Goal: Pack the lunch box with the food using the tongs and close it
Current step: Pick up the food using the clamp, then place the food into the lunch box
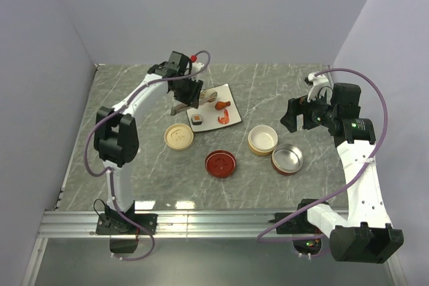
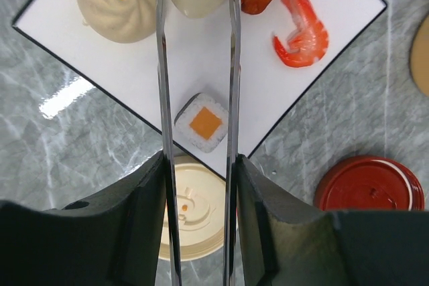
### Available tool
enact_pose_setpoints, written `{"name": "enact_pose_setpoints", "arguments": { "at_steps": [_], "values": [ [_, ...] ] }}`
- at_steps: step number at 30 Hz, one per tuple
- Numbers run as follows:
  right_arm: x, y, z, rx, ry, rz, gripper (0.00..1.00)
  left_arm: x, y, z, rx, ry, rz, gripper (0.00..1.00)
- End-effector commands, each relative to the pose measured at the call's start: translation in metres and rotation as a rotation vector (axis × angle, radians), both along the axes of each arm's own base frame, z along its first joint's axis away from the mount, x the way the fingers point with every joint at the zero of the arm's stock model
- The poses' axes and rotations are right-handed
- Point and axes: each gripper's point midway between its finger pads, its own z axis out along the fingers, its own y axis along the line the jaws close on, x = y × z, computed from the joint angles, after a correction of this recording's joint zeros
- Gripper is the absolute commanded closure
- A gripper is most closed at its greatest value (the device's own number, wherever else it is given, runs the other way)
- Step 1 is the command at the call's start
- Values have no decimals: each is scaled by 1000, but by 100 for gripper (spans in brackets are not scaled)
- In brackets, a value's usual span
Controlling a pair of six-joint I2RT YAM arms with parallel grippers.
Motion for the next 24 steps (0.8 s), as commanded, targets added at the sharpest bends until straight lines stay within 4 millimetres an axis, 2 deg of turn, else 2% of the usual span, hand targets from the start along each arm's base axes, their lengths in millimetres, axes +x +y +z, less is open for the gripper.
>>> {"name": "enact_pose_setpoints", "arguments": {
  "at_steps": [1, 9, 10, 12, 13, 19, 24],
  "values": [
    [3, 1, 12, 17, -44, 2, 0, 2, -1, 65, -44, -149, -12, 62],
    [1, 1, 16, 37, -38, 2, 0, -19, -8, 92, -112, -178, -89, 64],
    [1, 1, 17, 41, -38, 0, 0, -24, -10, 100, -129, -189, -111, 64],
    [0, 1, 17, 43, -32, 0, 0, -33, -12, 103, -141, -182, -140, 64],
    [1, 1, 19, 43, -35, -1, 0, -38, -15, 111, -160, -194, -167, 65],
    [-2, -1, 26, 46, -30, -18, 0, -79, -31, 121, -197, -207, -335, 66],
    [-4, -4, 42, 51, -41, -43, 0, -124, -63, 117, -216, -191, -494, 67]
  ]
}}
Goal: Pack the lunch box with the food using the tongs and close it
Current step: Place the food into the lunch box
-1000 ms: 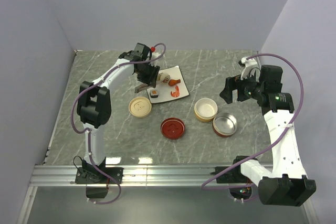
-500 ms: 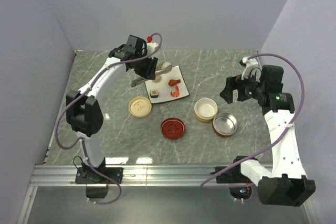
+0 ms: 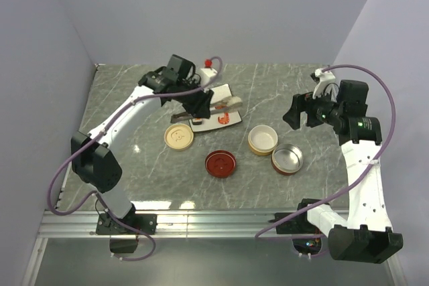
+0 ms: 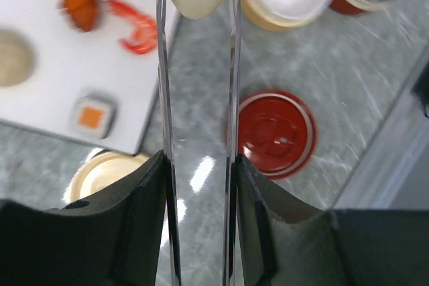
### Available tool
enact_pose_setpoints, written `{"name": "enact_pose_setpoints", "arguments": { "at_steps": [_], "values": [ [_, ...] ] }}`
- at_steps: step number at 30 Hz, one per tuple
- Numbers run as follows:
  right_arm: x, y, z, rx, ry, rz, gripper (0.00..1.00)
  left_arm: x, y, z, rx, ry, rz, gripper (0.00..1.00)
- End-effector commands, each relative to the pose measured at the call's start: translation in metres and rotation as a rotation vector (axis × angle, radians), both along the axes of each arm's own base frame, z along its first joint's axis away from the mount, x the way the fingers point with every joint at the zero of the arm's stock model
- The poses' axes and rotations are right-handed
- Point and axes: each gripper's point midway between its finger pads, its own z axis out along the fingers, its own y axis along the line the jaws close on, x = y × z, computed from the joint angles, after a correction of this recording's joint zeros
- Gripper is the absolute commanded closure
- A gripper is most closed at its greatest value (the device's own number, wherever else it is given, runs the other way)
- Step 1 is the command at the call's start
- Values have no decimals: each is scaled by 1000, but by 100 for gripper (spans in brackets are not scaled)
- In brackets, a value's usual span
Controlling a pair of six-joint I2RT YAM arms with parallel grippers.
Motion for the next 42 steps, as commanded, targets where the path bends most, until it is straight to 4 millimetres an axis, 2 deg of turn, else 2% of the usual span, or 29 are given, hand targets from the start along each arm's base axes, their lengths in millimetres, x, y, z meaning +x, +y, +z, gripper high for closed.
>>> {"name": "enact_pose_setpoints", "arguments": {
  "at_steps": [1, 9, 10, 16, 20, 25, 33, 42],
  "values": [
    [-1, -2, 33, 2, -62, -22, 0, -44, -32, 17, -51, -38, -188, 67],
    [-7, -13, 65, -12, -123, -103, 0, -82, -91, -7, -63, 10, -331, 67],
    [-8, -14, 66, -14, -117, -113, 0, -92, -101, -9, -64, 8, -359, 67],
    [-6, -23, 71, 2, -129, -171, 0, -109, -140, -18, -70, 13, -404, 68],
    [-5, -24, 75, 2, -136, -176, 0, -112, -155, -30, -59, 28, -411, 68],
    [-3, -23, 78, 10, -142, -167, 0, -112, -171, -35, -60, 28, -408, 68],
    [-5, -23, 76, 7, -143, -161, 0, -100, -194, -47, -47, 33, -396, 67],
    [-3, -26, 80, -3, -152, -175, 0, -99, -203, -66, -9, 37, -401, 65]
  ]
}}
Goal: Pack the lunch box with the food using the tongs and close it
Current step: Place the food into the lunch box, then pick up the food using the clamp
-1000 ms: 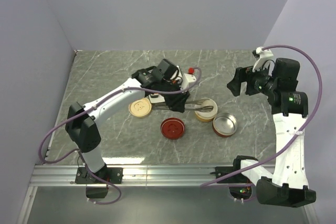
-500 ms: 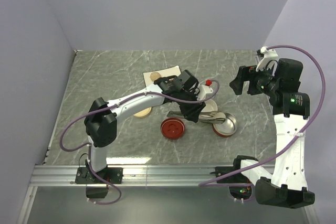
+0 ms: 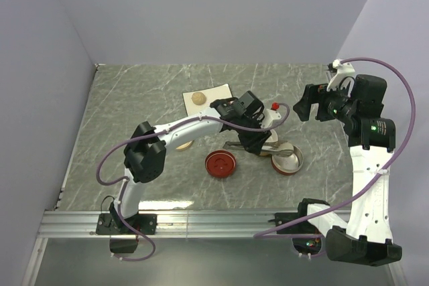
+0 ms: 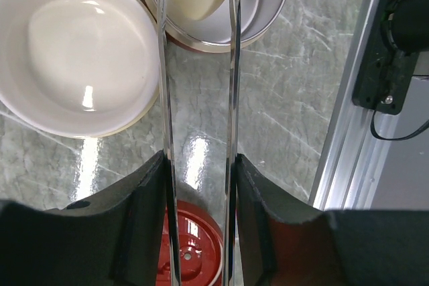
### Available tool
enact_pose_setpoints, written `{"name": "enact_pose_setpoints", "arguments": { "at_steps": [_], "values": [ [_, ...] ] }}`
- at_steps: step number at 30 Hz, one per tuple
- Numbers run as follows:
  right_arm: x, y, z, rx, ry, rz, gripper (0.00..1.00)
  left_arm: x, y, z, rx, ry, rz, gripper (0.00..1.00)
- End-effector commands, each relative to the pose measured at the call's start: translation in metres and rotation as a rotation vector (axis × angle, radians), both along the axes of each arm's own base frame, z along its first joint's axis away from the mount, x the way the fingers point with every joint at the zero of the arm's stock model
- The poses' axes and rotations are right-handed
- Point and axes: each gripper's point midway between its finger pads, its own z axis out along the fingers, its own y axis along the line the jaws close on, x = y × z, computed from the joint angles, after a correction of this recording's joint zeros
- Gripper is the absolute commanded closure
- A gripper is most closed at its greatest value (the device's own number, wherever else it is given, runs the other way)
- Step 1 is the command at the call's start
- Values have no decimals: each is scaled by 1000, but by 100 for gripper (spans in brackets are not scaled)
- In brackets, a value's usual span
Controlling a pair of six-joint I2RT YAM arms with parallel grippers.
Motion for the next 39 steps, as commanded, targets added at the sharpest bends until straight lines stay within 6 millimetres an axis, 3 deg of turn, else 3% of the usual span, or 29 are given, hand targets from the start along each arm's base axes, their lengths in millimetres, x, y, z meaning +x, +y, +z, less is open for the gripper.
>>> {"name": "enact_pose_setpoints", "arguments": {
  "at_steps": [1, 16, 25, 28, 32, 35, 36, 38, 39],
  "values": [
    [2, -4, 23, -14, -70, -16, 0, 5, -15, 19, -54, -47, -5, 65],
    [2, -1, 24, -9, -71, -1, 0, 12, -21, 22, -44, -86, 12, 38],
    [5, -2, 28, -8, -80, -6, 0, 10, -8, 54, -90, -124, 31, 44],
    [6, -2, 29, -4, -81, -4, 0, 13, 7, 81, -134, -138, 64, 44],
    [5, -2, 29, -3, -84, -3, 0, 26, 34, 96, -158, -132, 117, 44],
    [5, -2, 29, -1, -84, -4, 0, 44, 61, 103, -156, -129, 174, 43],
    [5, -2, 29, -1, -84, -6, 0, 59, 75, 104, -153, -131, 215, 43],
    [5, -2, 28, 1, -81, -3, 0, 71, 92, 107, -147, -128, 252, 43],
    [4, -1, 27, 3, -81, 0, 0, 88, 109, 105, -139, -134, 302, 42]
  ]
}}
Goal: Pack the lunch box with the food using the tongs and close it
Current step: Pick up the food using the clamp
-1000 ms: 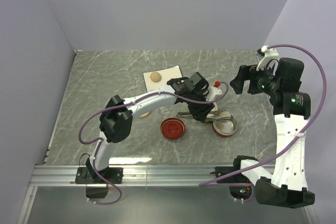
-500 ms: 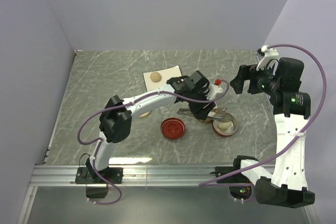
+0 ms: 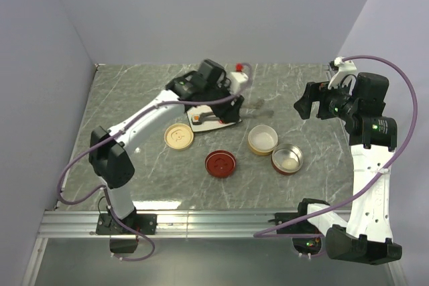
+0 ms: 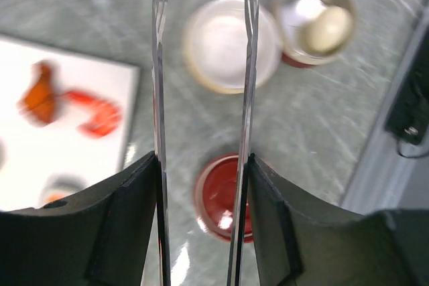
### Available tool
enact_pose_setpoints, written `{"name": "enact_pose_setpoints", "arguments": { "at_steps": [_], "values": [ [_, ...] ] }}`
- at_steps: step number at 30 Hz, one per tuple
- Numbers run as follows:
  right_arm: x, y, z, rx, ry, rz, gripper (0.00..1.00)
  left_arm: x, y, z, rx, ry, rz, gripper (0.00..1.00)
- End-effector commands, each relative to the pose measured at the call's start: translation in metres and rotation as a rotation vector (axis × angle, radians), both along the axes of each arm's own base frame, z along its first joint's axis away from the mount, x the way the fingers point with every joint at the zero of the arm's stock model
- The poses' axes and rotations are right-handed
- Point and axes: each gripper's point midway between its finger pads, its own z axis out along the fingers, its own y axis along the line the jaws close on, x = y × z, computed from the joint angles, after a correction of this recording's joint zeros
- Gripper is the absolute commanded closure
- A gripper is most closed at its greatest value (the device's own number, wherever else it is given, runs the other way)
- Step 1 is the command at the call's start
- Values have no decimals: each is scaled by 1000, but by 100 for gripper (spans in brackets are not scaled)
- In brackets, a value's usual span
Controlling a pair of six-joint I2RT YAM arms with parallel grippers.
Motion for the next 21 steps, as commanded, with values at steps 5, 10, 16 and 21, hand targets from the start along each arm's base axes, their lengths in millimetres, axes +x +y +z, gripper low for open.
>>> {"name": "enact_pose_setpoints", "arguments": {
  "at_steps": [5, 10, 16, 21],
  "values": [
    [1, 0, 18, 3, -61, 1, 0, 68, 84, -4, 21, 5, 212, 41],
    [-1, 0, 18, 0, -58, 4, 0, 100, 124, -26, 79, 26, 264, 38],
    [0, 0, 14, -2, -47, 5, 0, 113, 139, -52, 151, 36, 245, 37],
    [-1, 0, 10, -2, -41, 9, 0, 116, 142, -69, 179, 41, 251, 38]
  ]
}}
